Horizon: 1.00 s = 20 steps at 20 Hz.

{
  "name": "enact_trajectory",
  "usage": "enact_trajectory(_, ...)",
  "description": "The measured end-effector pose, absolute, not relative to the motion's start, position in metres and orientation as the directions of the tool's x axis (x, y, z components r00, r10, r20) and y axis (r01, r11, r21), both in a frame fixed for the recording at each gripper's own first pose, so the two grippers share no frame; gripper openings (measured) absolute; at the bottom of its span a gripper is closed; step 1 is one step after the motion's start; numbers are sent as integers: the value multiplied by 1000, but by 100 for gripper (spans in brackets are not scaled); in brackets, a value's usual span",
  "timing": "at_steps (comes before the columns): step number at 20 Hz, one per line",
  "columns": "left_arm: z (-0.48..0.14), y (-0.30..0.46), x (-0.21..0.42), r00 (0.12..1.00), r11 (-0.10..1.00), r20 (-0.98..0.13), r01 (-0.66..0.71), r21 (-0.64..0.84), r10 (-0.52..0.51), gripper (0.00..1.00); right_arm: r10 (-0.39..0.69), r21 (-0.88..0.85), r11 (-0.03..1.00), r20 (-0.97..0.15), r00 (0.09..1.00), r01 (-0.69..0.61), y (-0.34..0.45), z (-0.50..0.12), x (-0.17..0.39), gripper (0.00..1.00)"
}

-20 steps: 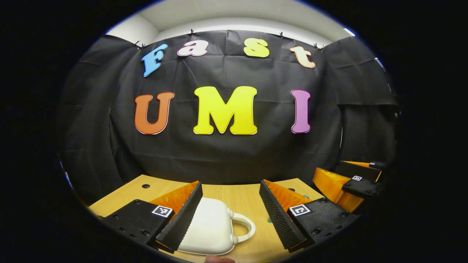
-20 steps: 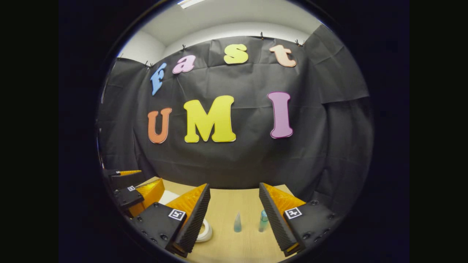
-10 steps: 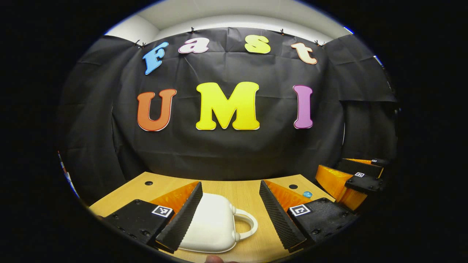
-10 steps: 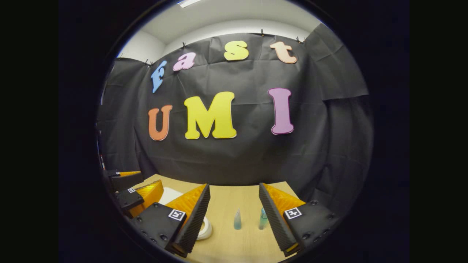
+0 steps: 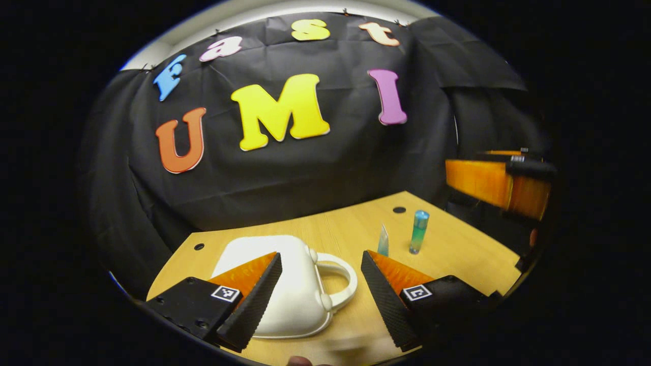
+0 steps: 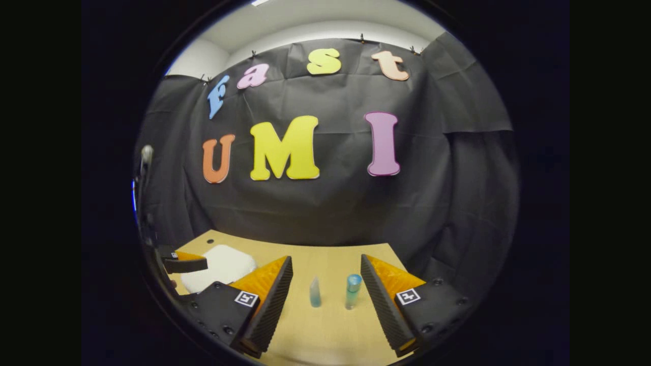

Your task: First open the suitcase, pack the skin care products into it, and then close the suitcase.

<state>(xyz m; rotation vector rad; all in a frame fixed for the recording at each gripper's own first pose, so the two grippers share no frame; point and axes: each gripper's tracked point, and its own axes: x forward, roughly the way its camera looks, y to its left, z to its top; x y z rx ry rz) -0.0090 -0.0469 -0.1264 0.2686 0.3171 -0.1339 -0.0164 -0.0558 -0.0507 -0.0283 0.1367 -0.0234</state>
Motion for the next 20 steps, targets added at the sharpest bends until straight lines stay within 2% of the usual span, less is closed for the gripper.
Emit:
enact_trajectory(4,-170,-59,1,896,895,-434,268,357,-95,100,-103,-41,994,-155,983,98,-103,-59,-28,80)
enact_trajectory(8,-211,-79,14,845,762,-528,398,511,-88,100,-156,-51,987,-147,977,150,-138,-53,-32,80)
enact_trajectory(9,-221,-79,20,829,729,-555,425,537,-74,97,-166,-50,986,-146,975,160,-144,-52,-31,80)
enact_trajectory(13,-251,-77,38,763,711,-646,458,534,-7,94,-195,-45,981,-153,969,191,-160,-56,-32,80)
enact_trajectory(14,-257,-78,38,744,711,-668,467,525,4,92,-204,-43,979,-154,967,200,-165,-57,-33,80)
enact_trajectory(15,-259,-80,37,728,714,-686,474,515,11,84,-214,-41,977,-161,963,210,-169,-59,-33,80)
enact_trajectory(17,-264,-82,38,711,711,-703,484,510,19,80,-232,-30,973,-171,958,230,-178,-64,-35,77)
enact_trajectory(18,-266,-82,38,700,711,-714,490,505,25,78,-239,-24,971,-174,955,238,-181,-65,-35,80)
enact_trajectory(20,-270,-77,38,682,711,-730,489,505,49,69,-243,-18,970,-184,952,244,-184,-70,-33,80)
